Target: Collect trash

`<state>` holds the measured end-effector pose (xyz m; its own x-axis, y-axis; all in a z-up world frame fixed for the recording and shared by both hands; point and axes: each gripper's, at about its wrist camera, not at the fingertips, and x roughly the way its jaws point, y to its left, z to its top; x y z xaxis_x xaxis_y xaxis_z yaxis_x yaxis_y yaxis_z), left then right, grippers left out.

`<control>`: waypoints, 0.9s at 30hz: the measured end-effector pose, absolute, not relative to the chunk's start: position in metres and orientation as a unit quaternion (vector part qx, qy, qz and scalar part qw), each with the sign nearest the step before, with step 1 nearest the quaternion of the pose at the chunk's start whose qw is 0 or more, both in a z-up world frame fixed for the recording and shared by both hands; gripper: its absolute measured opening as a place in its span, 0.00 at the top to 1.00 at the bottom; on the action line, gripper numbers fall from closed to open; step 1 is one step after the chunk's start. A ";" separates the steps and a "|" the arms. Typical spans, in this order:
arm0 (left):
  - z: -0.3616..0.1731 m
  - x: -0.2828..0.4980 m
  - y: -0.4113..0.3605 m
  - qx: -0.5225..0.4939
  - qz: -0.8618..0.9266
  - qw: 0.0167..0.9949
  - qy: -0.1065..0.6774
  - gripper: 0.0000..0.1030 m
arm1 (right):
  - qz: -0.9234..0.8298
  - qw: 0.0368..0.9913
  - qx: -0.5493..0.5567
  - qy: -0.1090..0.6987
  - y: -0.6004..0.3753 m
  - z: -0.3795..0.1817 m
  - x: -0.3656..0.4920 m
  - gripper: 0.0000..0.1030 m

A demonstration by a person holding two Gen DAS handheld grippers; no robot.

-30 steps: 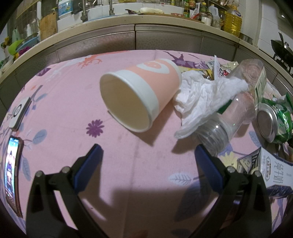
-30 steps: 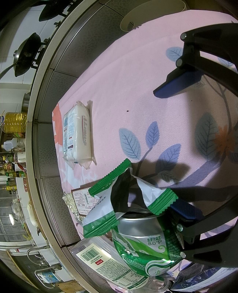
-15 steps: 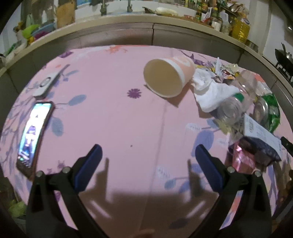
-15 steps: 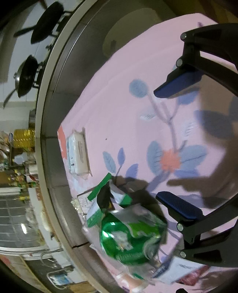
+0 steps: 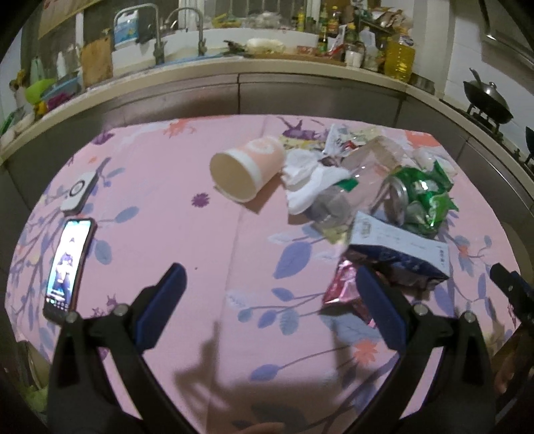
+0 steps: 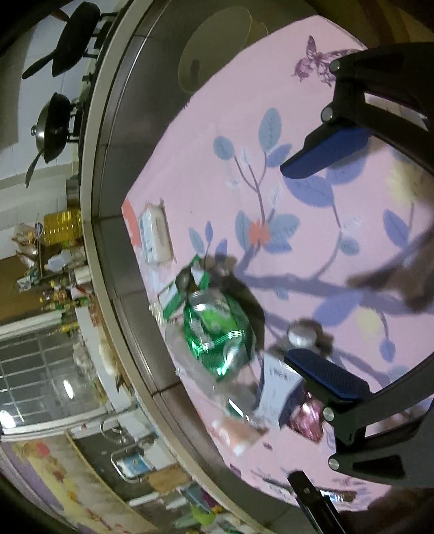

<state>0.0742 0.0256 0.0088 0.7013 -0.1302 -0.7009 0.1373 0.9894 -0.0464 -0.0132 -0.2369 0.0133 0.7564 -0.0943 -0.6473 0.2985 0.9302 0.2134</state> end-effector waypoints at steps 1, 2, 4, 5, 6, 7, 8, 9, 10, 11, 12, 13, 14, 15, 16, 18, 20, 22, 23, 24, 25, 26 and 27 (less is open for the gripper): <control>0.010 0.072 0.023 0.010 -0.071 0.923 0.378 0.05 | -0.102 0.925 0.153 0.332 -0.234 0.014 -0.014 0.05; 0.011 0.071 0.020 0.013 -0.070 0.923 0.377 0.05 | -0.098 0.926 0.153 0.331 -0.232 0.015 -0.015 0.05; 0.013 0.067 0.016 0.016 -0.074 0.923 0.377 0.05 | -0.090 0.926 0.151 0.335 -0.226 0.014 -0.017 0.05; 0.013 0.066 0.014 0.017 -0.075 0.923 0.377 0.05 | -0.087 0.925 0.151 0.337 -0.224 0.014 -0.017 0.05; 0.013 0.065 0.011 0.019 -0.075 0.923 0.377 0.05 | -0.083 0.925 0.152 0.340 -0.222 0.013 -0.018 0.05; 0.013 0.064 0.010 0.021 -0.074 0.923 0.376 0.05 | -0.081 0.924 0.153 0.341 -0.221 0.012 -0.019 0.05; 0.012 0.063 0.008 0.023 -0.074 0.924 0.375 0.05 | -0.078 0.924 0.153 0.342 -0.220 0.012 -0.019 0.05; 0.012 0.062 0.007 0.025 -0.074 0.924 0.374 0.05 | -0.076 0.924 0.154 0.343 -0.220 0.012 -0.020 0.05; 0.012 0.061 0.004 0.029 -0.075 0.924 0.374 0.05 | -0.075 0.924 0.154 0.343 -0.219 0.012 -0.021 0.05; 0.011 0.060 0.003 0.031 -0.077 0.924 0.374 0.05 | -0.074 0.924 0.155 0.342 -0.219 0.012 -0.022 0.05; 0.012 0.059 0.000 0.034 -0.078 0.924 0.373 0.05 | -0.073 0.924 0.155 0.342 -0.219 0.011 -0.023 0.05; 0.012 0.058 -0.001 0.037 -0.077 0.924 0.372 0.05 | -0.072 0.924 0.156 0.342 -0.219 0.011 -0.024 0.05; 0.012 0.057 -0.002 0.040 -0.075 0.925 0.371 0.05 | -0.070 0.923 0.158 0.343 -0.219 0.010 -0.024 0.05; 0.012 0.056 -0.003 0.043 -0.072 0.925 0.370 0.05 | -0.068 0.923 0.160 0.345 -0.218 0.010 -0.024 0.05; 0.012 0.055 -0.004 0.044 -0.071 0.925 0.370 0.05 | -0.066 0.922 0.161 0.346 -0.218 0.009 -0.025 0.05; 0.012 0.054 -0.005 0.046 -0.070 0.925 0.372 0.05 | -0.061 0.920 0.164 0.349 -0.217 0.007 -0.025 0.05; 0.011 0.054 -0.004 0.047 -0.067 0.925 0.372 0.05 | -0.057 0.919 0.165 0.352 -0.215 0.005 -0.026 0.05; 0.011 0.052 -0.004 0.047 -0.065 0.925 0.371 0.05 | -0.054 0.919 0.166 0.354 -0.214 0.004 -0.026 0.05; 0.011 0.052 -0.003 0.046 -0.064 0.926 0.370 0.05 | -0.052 0.918 0.167 0.355 -0.214 0.003 -0.026 0.05; 0.011 0.052 -0.003 0.045 -0.064 0.926 0.371 0.05 | -0.051 0.918 0.168 0.356 -0.214 0.003 -0.026 0.05; 0.010 0.052 -0.003 0.045 -0.063 0.925 0.371 0.05 | -0.051 0.917 0.169 0.357 -0.214 0.002 -0.026 0.05; 0.010 0.053 -0.003 0.044 -0.063 0.925 0.373 0.05 | -0.050 0.916 0.171 0.359 -0.214 0.001 -0.026 0.05; 0.009 0.053 -0.003 0.044 -0.063 0.924 0.374 0.05 | -0.049 0.915 0.173 0.360 -0.214 0.001 -0.026 0.05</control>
